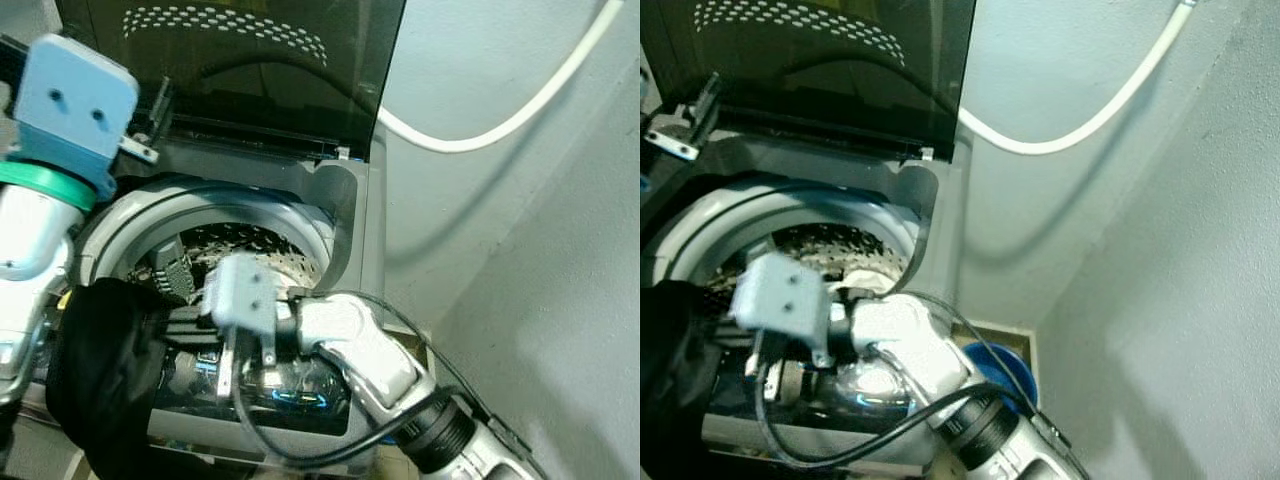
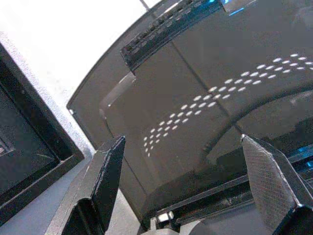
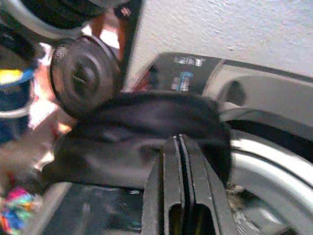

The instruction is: Clothes washing

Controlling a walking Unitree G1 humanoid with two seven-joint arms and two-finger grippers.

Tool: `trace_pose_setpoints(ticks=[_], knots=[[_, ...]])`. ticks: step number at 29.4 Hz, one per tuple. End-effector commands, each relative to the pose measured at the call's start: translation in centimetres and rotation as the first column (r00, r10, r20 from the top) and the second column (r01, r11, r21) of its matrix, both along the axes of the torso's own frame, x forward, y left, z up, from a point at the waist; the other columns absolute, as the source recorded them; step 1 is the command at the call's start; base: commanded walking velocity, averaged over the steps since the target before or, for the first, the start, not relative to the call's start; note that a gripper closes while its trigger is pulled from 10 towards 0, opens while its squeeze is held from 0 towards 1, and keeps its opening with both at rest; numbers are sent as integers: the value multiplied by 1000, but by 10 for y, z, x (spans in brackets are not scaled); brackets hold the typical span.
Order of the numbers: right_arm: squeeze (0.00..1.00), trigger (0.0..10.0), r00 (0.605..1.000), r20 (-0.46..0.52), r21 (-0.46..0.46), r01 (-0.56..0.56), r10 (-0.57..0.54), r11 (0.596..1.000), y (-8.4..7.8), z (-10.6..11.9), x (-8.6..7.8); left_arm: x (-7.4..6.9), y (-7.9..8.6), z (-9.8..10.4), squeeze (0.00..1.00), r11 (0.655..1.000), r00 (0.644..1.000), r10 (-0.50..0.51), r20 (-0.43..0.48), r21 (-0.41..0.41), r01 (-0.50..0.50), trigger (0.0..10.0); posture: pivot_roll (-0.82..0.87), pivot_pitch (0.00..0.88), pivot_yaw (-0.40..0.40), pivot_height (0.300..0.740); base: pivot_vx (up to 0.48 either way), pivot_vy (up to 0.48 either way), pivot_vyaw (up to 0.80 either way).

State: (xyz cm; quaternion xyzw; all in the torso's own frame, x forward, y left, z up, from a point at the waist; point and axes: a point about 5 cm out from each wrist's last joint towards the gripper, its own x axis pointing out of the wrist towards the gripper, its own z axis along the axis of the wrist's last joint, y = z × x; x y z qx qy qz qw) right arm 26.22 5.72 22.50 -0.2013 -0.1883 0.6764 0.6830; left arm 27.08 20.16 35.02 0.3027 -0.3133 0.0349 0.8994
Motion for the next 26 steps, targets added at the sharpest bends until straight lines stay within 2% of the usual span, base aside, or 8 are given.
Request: trace_pose_setpoints(ticks=[1,15,17,19,20,23,24,26], knots=[[0,10000,1000,25,-19,7,-7,1000,2,2,0,0,-3,2,0,1000,1000,-9,21,16,9,10000,250,77,-14,740,0,0,0],[0,10000,981,116,47,148,-153,988,-24,40,20,4,-11,-3,0,998,998,-62,19,-32,63,10000,224,70,-33,740,0,0,0],[0,10000,881,-21,201,467,-473,861,-65,33,51,-1,-15,-3,0,984,994,-104,35,-139,108,10000,232,70,-35,740,0,0,0],[0,10000,881,-21,201,467,-473,861,-65,33,51,-1,-15,-3,0,984,994,-104,35,-139,108,10000,232,70,-35,740,0,0,0],[0,10000,775,-124,303,624,-619,720,-88,34,65,0,-14,-6,0,974,993,-115,24,-193,118,10000,231,63,-26,740,0,0,0],[0,10000,775,-124,303,624,-619,720,-88,34,65,0,-14,-6,0,974,993,-115,24,-193,118,10000,231,63,-26,740,0,0,0],[0,10000,697,-193,356,705,-690,613,-102,36,72,1,-14,-8,0,967,993,-120,14,-223,120,10000,231,63,-26,740,0,0,0],[0,10000,697,-193,356,705,-690,613,-102,36,72,1,-14,-8,0,967,993,-120,14,-223,120,10000,231,63,-26,740,0,0,0]])
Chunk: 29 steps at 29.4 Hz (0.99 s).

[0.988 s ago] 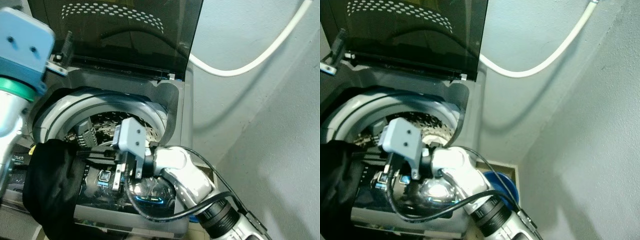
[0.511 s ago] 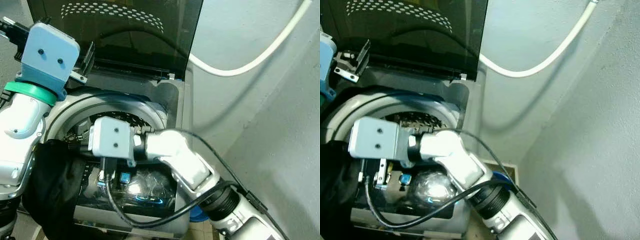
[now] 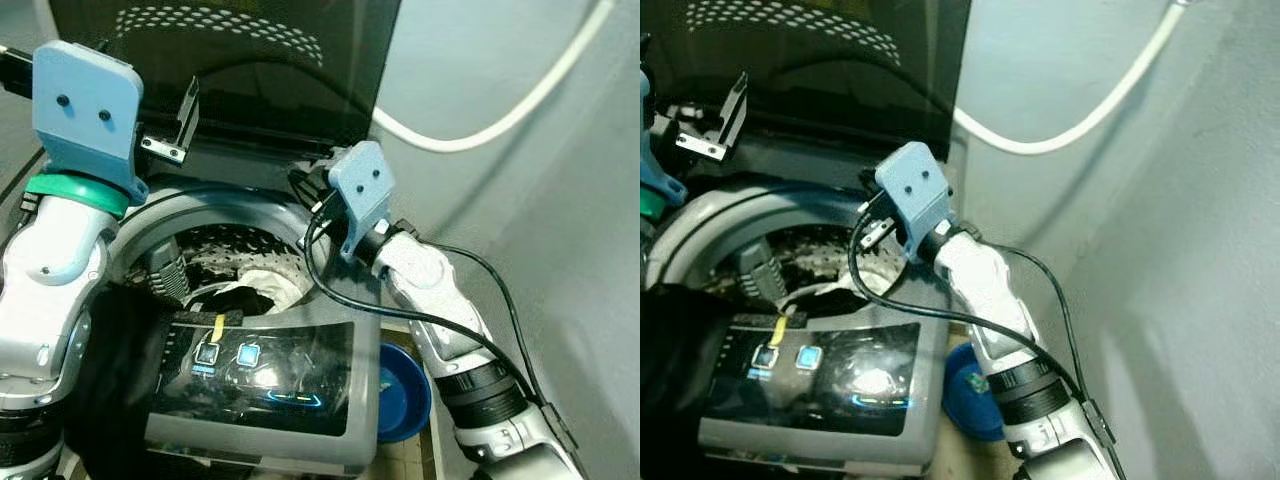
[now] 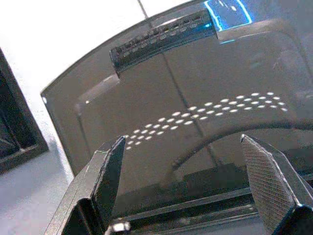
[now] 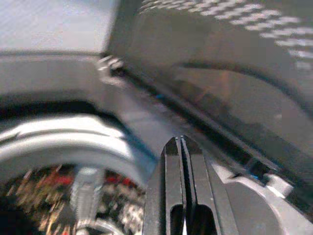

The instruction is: Clothes washing

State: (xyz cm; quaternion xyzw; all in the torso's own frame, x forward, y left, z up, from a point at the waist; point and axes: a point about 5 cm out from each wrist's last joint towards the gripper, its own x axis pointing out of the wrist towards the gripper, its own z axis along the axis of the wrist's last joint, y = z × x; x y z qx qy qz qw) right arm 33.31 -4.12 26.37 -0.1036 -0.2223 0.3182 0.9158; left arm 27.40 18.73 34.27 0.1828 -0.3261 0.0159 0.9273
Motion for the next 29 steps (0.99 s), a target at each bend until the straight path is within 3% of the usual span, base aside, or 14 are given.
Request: trace_pose_setpoints(ticks=[1,5,6,8,9,29], knots=[[0,10000,984,19,202,168,-175,965,-28,12,6,5,2,-10,0,996,997,-27,-72,-84,21,10000,221,50,-8,740,0,0,0],[0,10000,984,19,202,168,-175,965,-28,12,6,5,2,-10,0,996,997,-27,-72,-84,21,10000,221,50,-8,740,0,0,0],[0,10000,961,17,331,256,-277,908,-46,21,7,10,2,-17,0,990,992,-49,-120,-139,32,10000,215,47,-2,740,0,0,0],[0,10000,961,17,331,256,-277,908,-46,21,7,10,2,-17,0,990,992,-49,-120,-139,32,10000,215,47,-2,740,0,0,0],[0,10000,949,33,395,275,-313,876,-53,26,3,16,-2,-24,0,983,984,-86,-158,-172,58,10000,203,38,4,740,0,0,0],[0,10000,934,32,443,306,-356,843,-54,26,-1,21,-15,-30,0,975,972,-137,-189,-198,99,10000,202,31,-3,740,0,0,0]])
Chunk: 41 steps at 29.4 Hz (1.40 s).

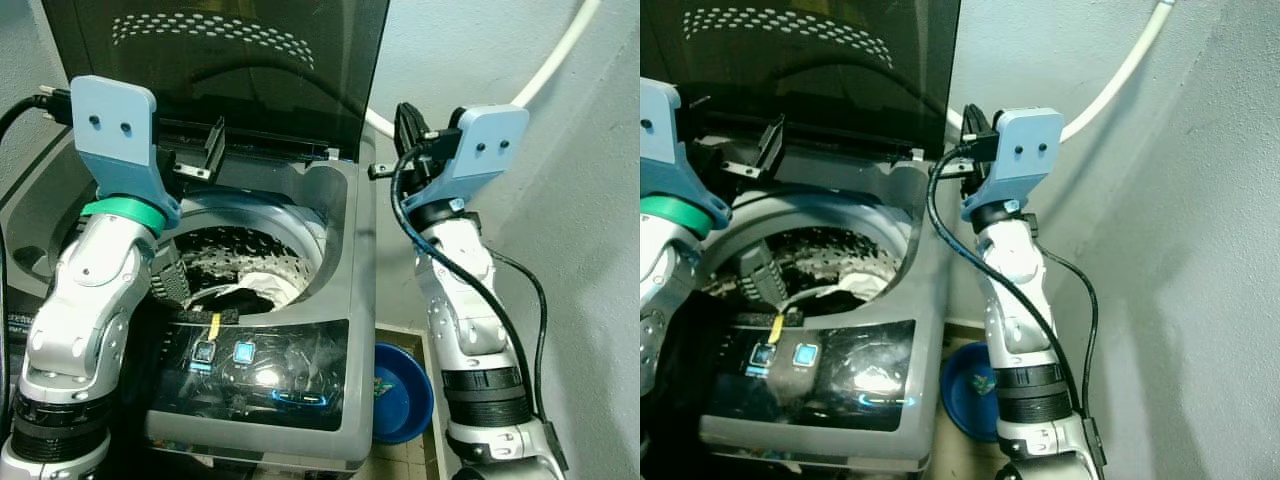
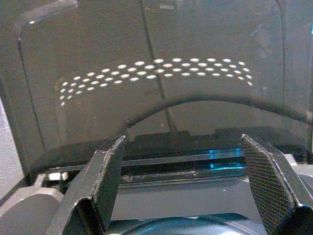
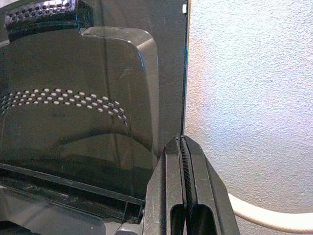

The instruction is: Clothes washing

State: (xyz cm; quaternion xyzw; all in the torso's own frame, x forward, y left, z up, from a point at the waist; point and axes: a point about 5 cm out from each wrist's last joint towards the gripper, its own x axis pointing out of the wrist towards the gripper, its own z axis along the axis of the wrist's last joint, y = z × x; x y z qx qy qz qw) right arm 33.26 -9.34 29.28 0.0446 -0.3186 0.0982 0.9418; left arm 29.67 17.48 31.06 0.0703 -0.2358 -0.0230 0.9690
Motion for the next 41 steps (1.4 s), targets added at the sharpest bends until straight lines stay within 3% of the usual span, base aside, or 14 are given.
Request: trace_pose_setpoints(ticks=[1,20,41], knots=[[0,10000,1000,-19,11,20,-19,1000,-2,-6,2,-1,-4,1,0,1000,1000,-5,1,8,5,10000,208,23,-14,740,0,0,0],[0,10000,999,-44,12,21,-20,1000,0,-13,5,1,-6,-1,0,1000,1000,5,3,-6,-5,10000,209,20,-15,740,0,0,0],[0,10000,999,-53,-11,12,-12,1000,4,-18,5,0,-7,-2,0,1000,1000,5,5,-11,-5,10000,206,24,-12,740,-366,0,0]])
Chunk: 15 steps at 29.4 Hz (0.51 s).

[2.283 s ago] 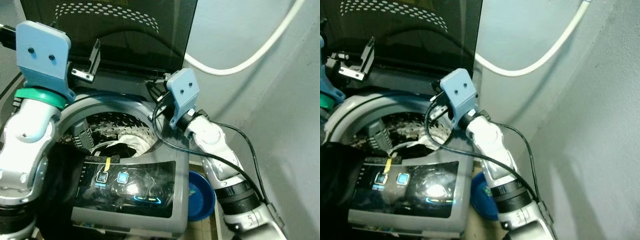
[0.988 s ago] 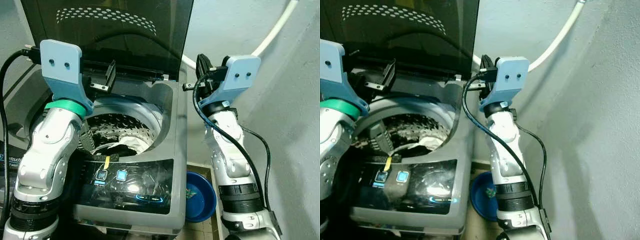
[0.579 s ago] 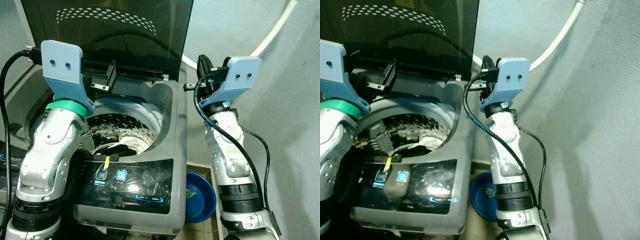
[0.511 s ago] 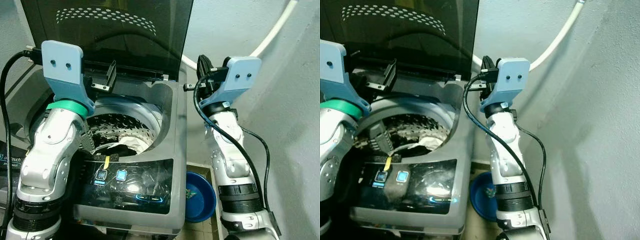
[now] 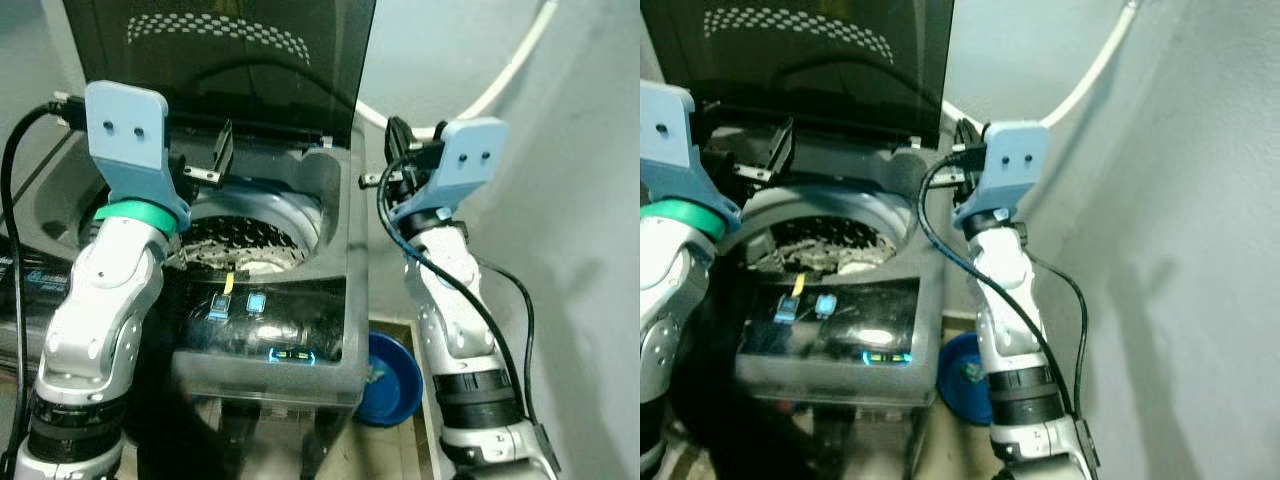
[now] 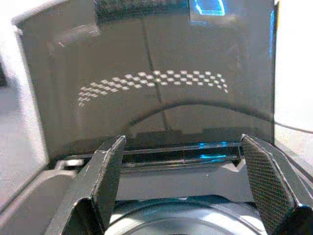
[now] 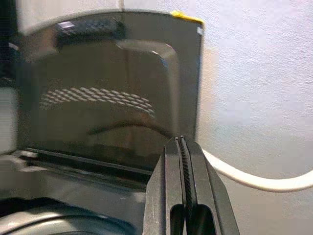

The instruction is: Clothes washing

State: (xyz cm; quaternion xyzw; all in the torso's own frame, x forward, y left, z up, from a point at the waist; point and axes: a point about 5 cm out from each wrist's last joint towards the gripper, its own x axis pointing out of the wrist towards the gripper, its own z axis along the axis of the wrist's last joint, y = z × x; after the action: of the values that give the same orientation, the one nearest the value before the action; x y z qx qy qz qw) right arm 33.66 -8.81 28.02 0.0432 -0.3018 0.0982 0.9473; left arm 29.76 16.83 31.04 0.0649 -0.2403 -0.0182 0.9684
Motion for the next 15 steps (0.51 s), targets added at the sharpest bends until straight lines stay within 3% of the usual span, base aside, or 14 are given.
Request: trace_pose_setpoints(ticks=[1,10,13,15], knots=[[0,10000,1000,-19,-5,13,-13,1000,-2,-6,2,-1,-1,-1,0,1000,1000,-1,-5,1,1,10000,206,24,-12,740,-480,0,0],[0,10000,1000,-21,-6,15,-15,1000,-2,-6,2,-1,-1,-1,0,1000,1000,-1,-5,0,1,10000,206,24,-12,740,-480,0,0],[0,10000,1000,-21,-7,15,-15,1000,-2,-6,2,0,0,-1,0,1000,1000,13,-6,3,-13,10000,204,26,-13,740,0,0,0],[0,10000,1000,-20,-8,16,-16,1000,-2,-6,2,1,0,-1,0,1000,1000,15,-7,1,-15,10000,201,26,-12,740,-439,0,0]])
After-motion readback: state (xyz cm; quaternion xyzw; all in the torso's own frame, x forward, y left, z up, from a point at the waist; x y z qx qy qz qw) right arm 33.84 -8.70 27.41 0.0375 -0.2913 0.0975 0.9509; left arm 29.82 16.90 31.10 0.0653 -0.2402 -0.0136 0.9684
